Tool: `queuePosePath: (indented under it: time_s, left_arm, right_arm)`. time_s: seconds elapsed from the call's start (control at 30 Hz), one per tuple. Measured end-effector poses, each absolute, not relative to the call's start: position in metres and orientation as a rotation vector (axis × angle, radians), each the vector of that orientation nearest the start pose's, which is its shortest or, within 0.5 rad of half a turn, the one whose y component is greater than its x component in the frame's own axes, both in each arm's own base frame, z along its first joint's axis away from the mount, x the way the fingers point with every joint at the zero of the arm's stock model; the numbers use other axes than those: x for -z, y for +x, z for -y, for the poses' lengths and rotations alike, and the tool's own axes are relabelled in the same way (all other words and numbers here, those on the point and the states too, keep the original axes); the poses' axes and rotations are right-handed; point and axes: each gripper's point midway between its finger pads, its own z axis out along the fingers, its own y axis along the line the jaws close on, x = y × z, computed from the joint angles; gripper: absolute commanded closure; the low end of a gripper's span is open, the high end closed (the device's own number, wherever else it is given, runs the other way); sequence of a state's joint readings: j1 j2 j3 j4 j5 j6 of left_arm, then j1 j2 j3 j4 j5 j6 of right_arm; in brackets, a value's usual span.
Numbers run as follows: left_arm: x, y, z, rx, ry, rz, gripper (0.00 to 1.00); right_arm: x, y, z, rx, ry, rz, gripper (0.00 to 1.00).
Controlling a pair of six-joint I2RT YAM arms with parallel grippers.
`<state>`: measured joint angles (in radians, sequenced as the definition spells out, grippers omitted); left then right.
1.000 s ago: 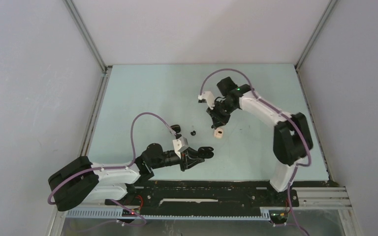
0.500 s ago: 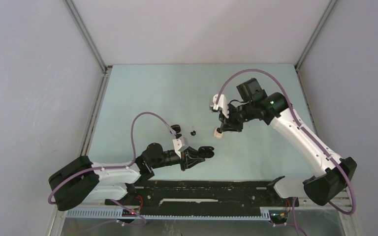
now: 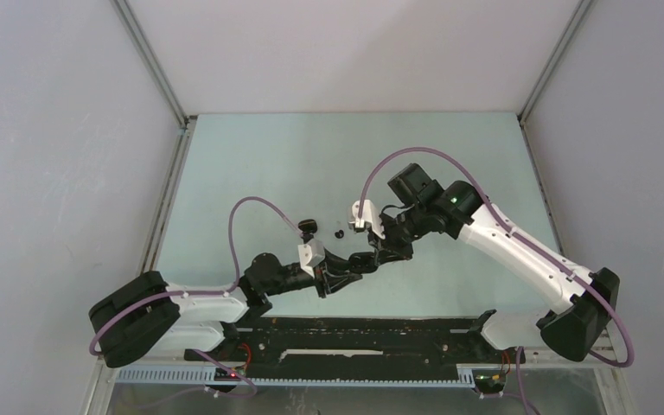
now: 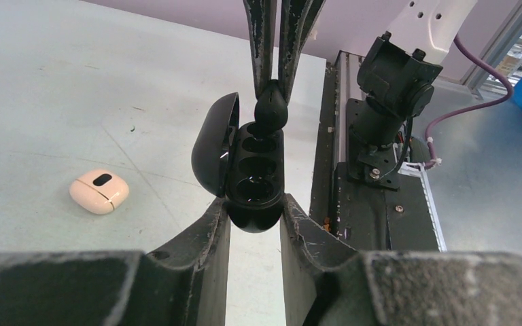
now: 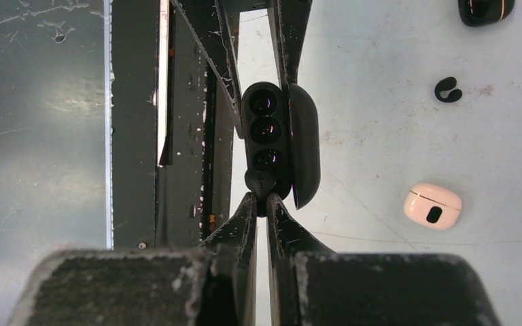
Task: Insert the wireless bluetooth earbuds into the charging case
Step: Place the earbud in the charging case.
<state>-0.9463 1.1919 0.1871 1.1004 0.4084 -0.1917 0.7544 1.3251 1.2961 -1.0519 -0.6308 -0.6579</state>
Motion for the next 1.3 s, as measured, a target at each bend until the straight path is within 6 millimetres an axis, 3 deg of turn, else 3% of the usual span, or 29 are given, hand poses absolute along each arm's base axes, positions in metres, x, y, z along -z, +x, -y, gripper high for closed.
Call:
queuePosePath:
  time_s: [0.83,1.3]
  left_arm:
    - [-0.169,0.131,0.319,1.234,0.911,-1.303,1.0]
    - [-0.17,0.13,0.319,1.24,0.918,-1.297,1.0]
  right_arm:
    - [-0.199,0.142,-0.262,-0.806,-1.869,-1.789,0.97]
    - [-0.192,0.143,-0.263,-0.764,-1.89,-1.812,0.74]
